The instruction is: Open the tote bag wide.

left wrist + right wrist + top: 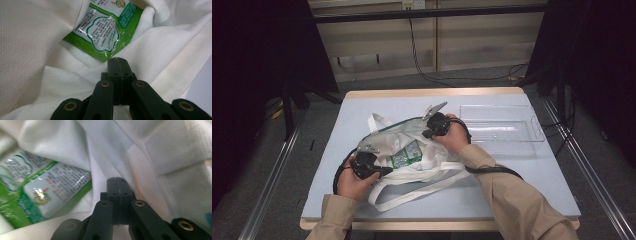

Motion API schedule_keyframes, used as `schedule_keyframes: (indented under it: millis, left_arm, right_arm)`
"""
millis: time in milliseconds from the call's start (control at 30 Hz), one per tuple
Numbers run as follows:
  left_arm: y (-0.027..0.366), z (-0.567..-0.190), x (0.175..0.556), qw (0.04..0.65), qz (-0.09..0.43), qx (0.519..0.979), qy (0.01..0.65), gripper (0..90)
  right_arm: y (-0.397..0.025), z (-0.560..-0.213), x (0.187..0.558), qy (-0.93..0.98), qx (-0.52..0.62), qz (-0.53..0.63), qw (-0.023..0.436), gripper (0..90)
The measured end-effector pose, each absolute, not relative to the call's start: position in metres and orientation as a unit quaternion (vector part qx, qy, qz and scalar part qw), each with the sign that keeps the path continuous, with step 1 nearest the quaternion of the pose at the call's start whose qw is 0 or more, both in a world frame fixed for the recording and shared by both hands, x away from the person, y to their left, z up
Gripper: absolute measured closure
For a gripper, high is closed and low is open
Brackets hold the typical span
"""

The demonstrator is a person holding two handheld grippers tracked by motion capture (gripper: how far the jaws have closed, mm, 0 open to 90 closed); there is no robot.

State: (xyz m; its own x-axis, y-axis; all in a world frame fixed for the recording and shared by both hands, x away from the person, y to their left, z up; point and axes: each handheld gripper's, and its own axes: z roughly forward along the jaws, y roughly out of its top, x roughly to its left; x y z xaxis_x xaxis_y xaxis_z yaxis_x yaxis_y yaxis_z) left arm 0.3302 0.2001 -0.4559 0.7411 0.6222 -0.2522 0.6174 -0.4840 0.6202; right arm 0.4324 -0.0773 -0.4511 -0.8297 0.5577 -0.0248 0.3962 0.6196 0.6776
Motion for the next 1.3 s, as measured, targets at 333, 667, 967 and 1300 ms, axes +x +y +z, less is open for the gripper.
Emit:
schedule_keyframes:
  millis: [333, 667, 967, 1300]
  left_arm:
    - [0.198, -0.451, 0.337, 0.371, 0.003, 0.852, 0.369, 88.7]
    - [0.187, -0.453, 0.339, 0.376, -0.005, 0.851, 0.367, 90.0]
    - [0.186, -0.458, 0.333, 0.372, -0.014, 0.856, 0.359, 90.0]
    - [0.186, -0.457, 0.334, 0.369, -0.008, 0.857, 0.360, 90.0]
  right_arm:
    - [-0.076, -0.440, 0.402, 0.890, 0.234, 0.379, 0.096, 87.8]
    - [-0.067, -0.447, 0.392, 0.898, 0.223, 0.371, 0.077, 87.7]
    - [-0.062, -0.458, 0.390, 0.908, 0.213, 0.355, 0.059, 87.5]
    - [-0.075, -0.463, 0.384, 0.912, 0.208, 0.349, 0.048, 88.7]
